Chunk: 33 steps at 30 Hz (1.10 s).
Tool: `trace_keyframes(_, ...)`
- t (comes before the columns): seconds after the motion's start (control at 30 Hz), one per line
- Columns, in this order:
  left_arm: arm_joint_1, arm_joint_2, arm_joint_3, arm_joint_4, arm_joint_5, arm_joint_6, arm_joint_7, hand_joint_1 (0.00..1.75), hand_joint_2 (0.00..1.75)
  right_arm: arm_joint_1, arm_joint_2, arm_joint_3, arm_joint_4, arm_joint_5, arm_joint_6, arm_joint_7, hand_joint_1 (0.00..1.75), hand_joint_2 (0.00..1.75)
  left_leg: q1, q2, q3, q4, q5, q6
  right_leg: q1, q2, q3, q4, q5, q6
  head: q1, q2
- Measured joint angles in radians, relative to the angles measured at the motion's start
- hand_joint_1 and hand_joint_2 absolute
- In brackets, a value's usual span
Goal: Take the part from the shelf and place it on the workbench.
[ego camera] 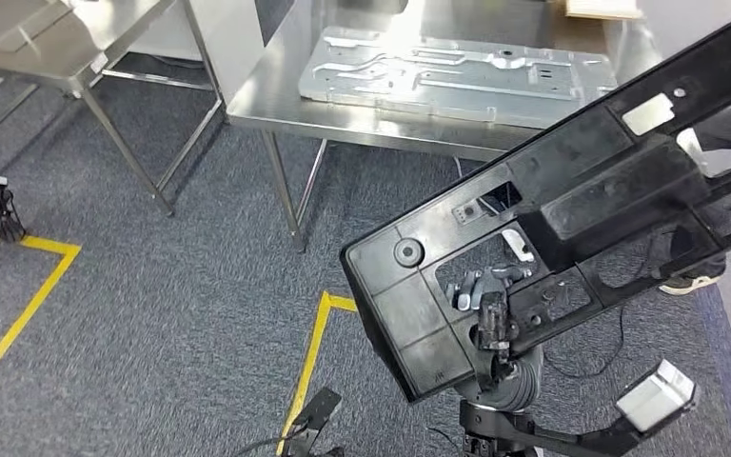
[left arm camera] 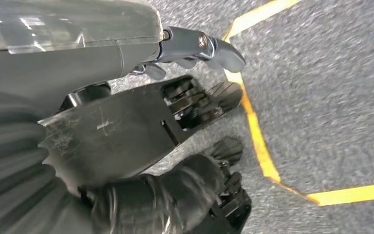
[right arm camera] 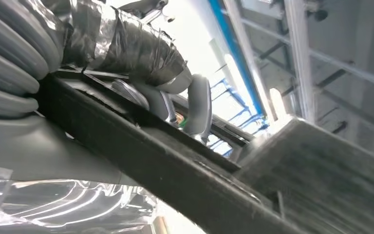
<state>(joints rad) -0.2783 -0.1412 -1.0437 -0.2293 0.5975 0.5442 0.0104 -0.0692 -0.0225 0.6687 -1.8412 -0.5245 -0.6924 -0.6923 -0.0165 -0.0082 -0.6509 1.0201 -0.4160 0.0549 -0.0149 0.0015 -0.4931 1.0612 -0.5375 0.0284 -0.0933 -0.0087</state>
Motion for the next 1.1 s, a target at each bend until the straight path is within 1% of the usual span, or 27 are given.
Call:
trace_keyframes(0.03,-0.002,-0.001,0.0,0.0,-0.001,0.0,0.0,0.0,1.75,-0.001,0.0,0.0,0.0,0.0,0.0,0.0,1.75,1.75,0.001,-0.001,0.016,-0.006,-0.004,0.006,0.0,0.0,-0.022,0.042,0.001,0.002,0.002,0.0)
trace_keyframes(0.07,-0.002,-0.001,0.0,0.0,-0.001,0.0,0.0,0.0,1.75,0.0,0.0,0.0,0.0,0.001,0.0,0.0,1.75,1.75,0.001,-0.002,0.03,-0.01,-0.01,0.011,-0.001,0.0,-0.057,0.099,-0.007,0.004,0.004,0.0)
trace_keyframes(0.1,-0.003,-0.001,0.0,0.0,-0.001,0.0,0.0,0.0,1.75,0.0,0.0,0.0,0.0,0.001,0.0,0.0,1.75,1.75,0.001,-0.002,0.042,-0.012,-0.02,0.014,0.0,0.0,-0.101,0.161,-0.028,0.006,0.006,0.0)
trace_keyframes(0.13,-0.002,-0.001,0.0,0.0,-0.001,0.0,0.0,0.0,1.75,0.0,0.0,-0.001,0.0,0.001,0.0,0.0,1.75,1.75,0.0,-0.003,0.053,-0.012,-0.031,0.015,0.0,0.0,-0.145,0.213,-0.061,0.008,0.006,0.0)
trace_keyframes(0.17,-0.001,-0.001,0.0,0.0,-0.001,-0.001,0.0,0.0,1.75,0.001,0.0,-0.001,0.0,0.001,0.0,0.001,1.75,1.75,0.0,-0.004,0.067,-0.012,-0.043,0.015,0.0,0.0,-0.179,0.24,-0.093,0.01,0.006,0.0)
trace_keyframes(0.2,0.0,-0.001,0.0,0.0,-0.001,-0.001,0.0,0.0,1.75,0.002,0.0,-0.001,0.0,0.002,0.0,0.001,1.75,1.75,-0.001,-0.007,0.083,-0.011,-0.056,0.015,-0.001,0.0,-0.199,0.238,-0.111,0.012,0.007,0.0)
trace_keyframes(0.23,0.0,-0.001,0.0,0.0,-0.001,-0.001,0.0,0.0,1.75,0.002,0.0,-0.001,0.001,0.002,0.0,0.001,1.75,1.75,-0.001,-0.01,0.101,-0.011,-0.069,0.014,-0.001,0.0,-0.205,0.206,-0.104,0.013,0.007,0.0)
trace_keyframes(0.27,0.001,-0.001,0.0,0.0,-0.001,-0.002,0.0,0.0,1.75,0.002,0.0,-0.001,0.001,0.002,0.0,0.002,1.75,1.75,-0.001,-0.012,0.119,-0.011,-0.083,0.013,-0.001,0.0,-0.2,0.151,-0.067,0.012,0.008,0.0)
trace_keyframes(0.3,0.001,-0.002,0.0,0.0,-0.001,-0.002,0.0,0.0,1.75,0.002,-0.001,-0.001,0.001,0.002,-0.001,0.002,1.75,1.75,-0.001,-0.014,0.135,-0.009,-0.098,0.01,0.0,0.001,-0.194,0.086,0.003,0.01,0.009,0.0)
trace_keyframes(0.37,0.0,-0.003,0.0,0.0,0.0,-0.002,0.0,0.0,1.75,0.003,-0.001,-0.001,0.003,0.002,-0.001,0.002,1.75,1.75,-0.002,-0.018,0.149,-0.008,-0.125,0.001,0.006,0.002,-0.184,-0.001,0.109,0.0,0.01,0.0)
trace_keyframes(0.4,0.0,-0.004,0.0,0.0,0.0,-0.002,0.001,0.0,1.75,0.003,-0.001,-0.001,0.003,0.002,-0.001,0.002,1.75,1.75,-0.002,-0.019,0.154,-0.007,-0.132,-0.005,0.008,0.003,-0.183,-0.02,0.134,-0.006,0.01,0.0)
trace_keyframes(0.47,-0.003,-0.004,0.0,0.0,-0.001,-0.002,0.001,0.0,1.75,0.003,-0.001,-0.001,0.003,0.003,-0.001,0.002,1.75,1.75,-0.002,-0.018,0.159,-0.003,-0.135,-0.016,0.008,0.005,-0.166,-0.028,0.126,-0.019,0.009,0.0)
trace_keyframes(0.5,-0.003,-0.004,0.0,0.0,-0.001,-0.002,0.0,0.0,1.75,0.002,0.0,-0.001,0.003,0.003,0.0,0.002,1.75,1.75,-0.002,-0.015,0.157,0.017,-0.131,-0.021,0.005,0.004,-0.154,-0.033,0.12,-0.026,0.009,0.0)
trace_keyframes(0.53,-0.004,-0.005,0.0,0.0,-0.001,-0.002,0.0,0.0,1.75,0.001,0.0,-0.001,0.003,0.003,0.0,0.002,1.75,1.75,0.0,-0.012,0.14,0.052,-0.129,-0.027,0.004,0.004,-0.138,-0.037,0.114,-0.031,0.008,0.0)
trace_keyframes(0.6,-0.004,-0.005,0.0,0.0,-0.001,-0.002,0.0,0.0,1.75,0.001,0.0,-0.001,0.003,0.003,0.0,0.002,1.75,1.75,0.005,-0.005,0.067,0.172,-0.15,-0.039,0.002,0.001,-0.108,-0.042,0.094,-0.038,0.008,0.0)
trace_keyframes(0.63,-0.003,-0.005,0.0,0.0,-0.001,-0.002,0.0,0.0,1.75,0.001,0.0,-0.001,0.004,0.004,0.0,0.003,1.75,1.75,0.009,-0.004,0.022,0.228,-0.177,-0.045,0.001,0.001,-0.094,-0.043,0.081,-0.039,0.007,0.0)
trace_keyframes(0.67,-0.002,-0.005,0.0,0.0,-0.001,-0.002,0.0,0.0,1.75,0.002,0.0,-0.001,0.004,0.004,0.0,0.004,1.75,1.75,0.013,-0.003,-0.016,0.263,-0.206,-0.049,0.0,0.001,-0.079,-0.043,0.069,-0.039,0.008,0.0)
trace_keyframes(0.7,0.0,-0.005,0.0,0.0,-0.001,-0.002,0.0,0.0,1.75,0.002,0.0,-0.001,0.004,0.004,0.0,0.004,1.75,1.75,0.016,-0.002,-0.041,0.268,-0.225,-0.052,-0.001,0.002,-0.063,-0.043,0.055,-0.038,0.007,0.0)
trace_keyframes(0.73,0.0,-0.005,0.0,0.0,-0.001,-0.002,0.0,0.0,1.75,0.002,0.0,-0.001,0.004,0.004,0.0,0.005,1.75,1.75,0.018,-0.001,-0.053,0.244,-0.222,-0.054,-0.002,0.003,-0.044,-0.043,0.041,-0.036,0.008,0.0)
trace_keyframes(0.77,0.0,-0.005,0.0,0.0,-0.001,-0.002,0.0,0.0,1.75,0.002,0.0,-0.001,0.004,0.004,0.0,0.006,1.75,1.75,0.019,0.0,-0.052,0.195,-0.189,-0.054,-0.004,0.004,-0.023,-0.043,0.025,-0.033,0.007,0.0)
trace_keyframes(0.83,0.001,-0.004,0.0,0.0,-0.002,-0.002,0.0,0.0,1.75,0.002,0.0,-0.001,0.005,0.005,0.0,0.008,1.75,1.75,0.016,0.004,-0.042,0.08,-0.063,-0.051,-0.005,0.005,0.011,-0.043,-0.006,-0.024,0.008,0.0)
trace_keyframes(0.87,0.002,-0.004,0.0,0.0,-0.002,-0.002,0.001,0.0,1.75,0.001,0.0,-0.001,0.006,0.006,0.0,0.009,1.75,1.75,0.013,0.004,-0.036,0.046,-0.014,-0.047,-0.005,0.007,0.022,-0.042,-0.02,-0.018,0.008,0.0)
trace_keyframes(0.9,0.004,-0.003,0.0,0.0,-0.002,-0.002,0.001,0.0,1.75,0.001,0.0,-0.001,0.007,0.007,0.0,0.012,1.75,1.75,0.01,0.004,-0.03,0.03,0.014,-0.042,-0.004,0.008,0.033,-0.044,-0.03,-0.011,0.009,0.0)
trace_keyframes(1.0,0.001,-0.003,0.0,0.0,-0.003,-0.002,0.001,0.0,1.75,0.0,0.0,-0.002,0.008,0.007,0.0,0.016,1.75,1.75,0.009,-0.001,0.002,0.016,0.003,-0.024,-0.004,0.008,0.047,-0.021,-0.024,0.006,0.008,0.0)
trace_keyframes(1.03,-0.001,-0.003,0.0,0.0,-0.003,-0.002,0.001,0.0,1.75,0.0,0.0,-0.002,0.008,0.007,0.0,0.016,1.75,1.75,0.01,-0.003,0.017,0.008,-0.004,-0.018,-0.005,0.007,0.033,0.011,-0.02,0.008,0.01,0.0)
trace_keyframes(1.07,-0.003,-0.004,0.0,0.0,-0.003,-0.002,0.0,0.0,1.75,0.0,0.0,-0.003,0.008,0.007,0.0,0.016,1.75,1.75,0.01,-0.004,0.032,0.003,-0.011,-0.014,-0.005,0.006,0.007,0.055,-0.025,0.009,0.014,0.0)
trace_keyframes(1.1,-0.003,-0.004,0.0,0.0,-0.004,-0.002,0.0,0.0,1.75,-0.001,0.0,-0.003,0.009,0.007,-0.001,0.016,1.75,1.75,0.01,-0.005,0.045,0.0,-0.02,-0.011,-0.004,0.005,-0.031,0.112,-0.042,0.01,0.017,0.0)
